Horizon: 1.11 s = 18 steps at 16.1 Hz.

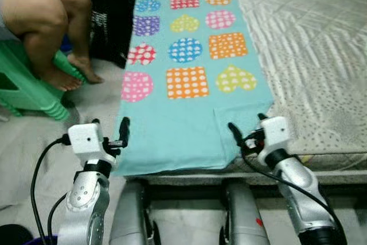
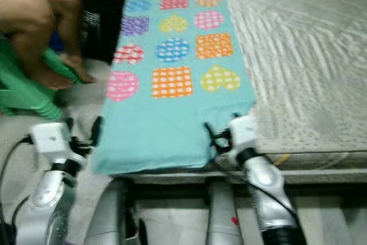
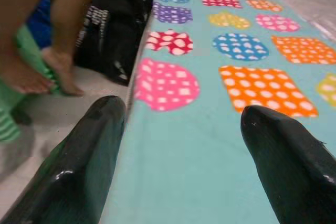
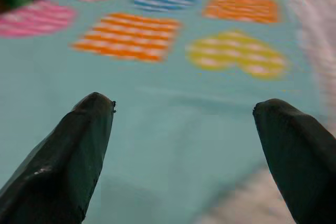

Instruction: Clean up the room

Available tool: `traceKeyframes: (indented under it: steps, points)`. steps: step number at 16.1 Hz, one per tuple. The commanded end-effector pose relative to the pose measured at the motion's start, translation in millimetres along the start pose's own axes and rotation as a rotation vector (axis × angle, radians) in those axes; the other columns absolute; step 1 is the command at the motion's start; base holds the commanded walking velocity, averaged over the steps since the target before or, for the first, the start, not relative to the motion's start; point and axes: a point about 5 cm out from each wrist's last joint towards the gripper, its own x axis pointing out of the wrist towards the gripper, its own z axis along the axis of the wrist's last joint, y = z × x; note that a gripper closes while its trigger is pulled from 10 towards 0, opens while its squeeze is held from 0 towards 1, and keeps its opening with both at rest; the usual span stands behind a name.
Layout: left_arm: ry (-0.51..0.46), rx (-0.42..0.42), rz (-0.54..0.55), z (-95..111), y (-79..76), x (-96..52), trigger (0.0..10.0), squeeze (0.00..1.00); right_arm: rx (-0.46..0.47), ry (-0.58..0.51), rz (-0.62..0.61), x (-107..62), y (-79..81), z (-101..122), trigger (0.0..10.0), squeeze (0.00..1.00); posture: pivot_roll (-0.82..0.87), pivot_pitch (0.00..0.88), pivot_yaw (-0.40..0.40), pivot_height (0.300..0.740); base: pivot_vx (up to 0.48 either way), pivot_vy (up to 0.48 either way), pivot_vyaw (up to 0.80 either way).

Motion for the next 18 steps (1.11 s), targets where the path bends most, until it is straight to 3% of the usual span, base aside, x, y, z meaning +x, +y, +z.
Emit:
traceKeyframes:
  steps: [1, 7, 13, 16, 18]
  points:
    - [0.023, 0.023, 0.044, -2.4, 13.6, -4.7, 10.0, 0.00, 0.026, -0.004, 0.035, 2.2, 11.3, -0.4, 10.0, 0.00, -0.06, 0.192, 0.076, 0.526, 0.000, 0.000, 0.00]
    - [0.017, 0.021, 0.046, -0.9, 13.1, -4.1, 10.0, 0.00, -0.022, 0.003, 0.034, 3.7, 4.1, -0.7, 10.0, 0.00, -0.06, 0.189, 0.076, 0.526, 0.000, 0.000, 0.00]
    - [-0.012, 0.095, -0.014, 8.5, 7.3, -3.5, 10.0, 0.00, -0.056, 0.050, 0.212, 24.1, 13.5, 11.0, 10.0, 0.00, -0.04, 0.191, 0.089, 0.526, 0.000, 0.000, 0.00]
    - [-0.018, 0.096, -0.037, 12.8, 2.4, -5.8, 10.0, 0.00, -0.052, 0.089, 0.180, 35.7, 13.7, 15.1, 10.0, 0.00, -0.04, 0.197, 0.097, 0.526, 0.000, 0.000, 0.00]
    - [-0.024, 0.111, -0.062, 15.0, -0.7, -5.8, 10.0, 0.00, 0.012, 0.138, 0.121, 41.9, 17.7, 9.8, 10.0, 0.00, -0.02, 0.203, 0.099, 0.526, 0.000, 0.000, 0.00]
